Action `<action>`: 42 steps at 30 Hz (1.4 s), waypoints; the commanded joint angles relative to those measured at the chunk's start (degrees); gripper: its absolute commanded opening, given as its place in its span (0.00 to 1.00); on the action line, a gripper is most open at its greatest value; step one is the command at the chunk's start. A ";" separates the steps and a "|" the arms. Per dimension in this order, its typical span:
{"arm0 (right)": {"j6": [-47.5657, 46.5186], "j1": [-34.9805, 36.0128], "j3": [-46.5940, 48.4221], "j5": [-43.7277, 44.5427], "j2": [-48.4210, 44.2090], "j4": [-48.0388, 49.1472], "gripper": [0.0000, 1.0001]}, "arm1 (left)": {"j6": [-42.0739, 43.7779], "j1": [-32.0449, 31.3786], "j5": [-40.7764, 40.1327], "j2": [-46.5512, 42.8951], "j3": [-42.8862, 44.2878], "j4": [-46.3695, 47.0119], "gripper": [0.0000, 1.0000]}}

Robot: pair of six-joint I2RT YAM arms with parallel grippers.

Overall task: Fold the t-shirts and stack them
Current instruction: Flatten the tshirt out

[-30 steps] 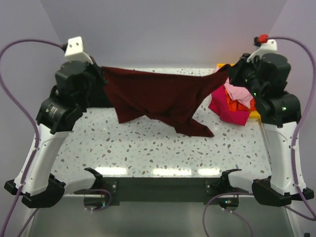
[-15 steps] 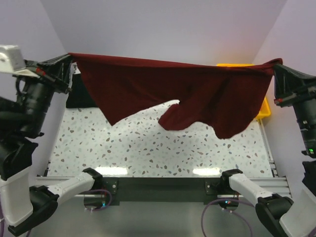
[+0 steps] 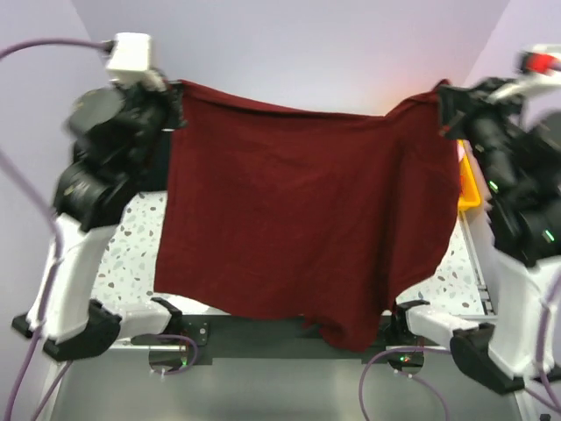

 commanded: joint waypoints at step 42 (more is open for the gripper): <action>-6.86 -0.41 8.38 8.31 -0.93 1.43 0.00 | 3.45 4.80 8.94 -10.71 -2.33 3.90 0.00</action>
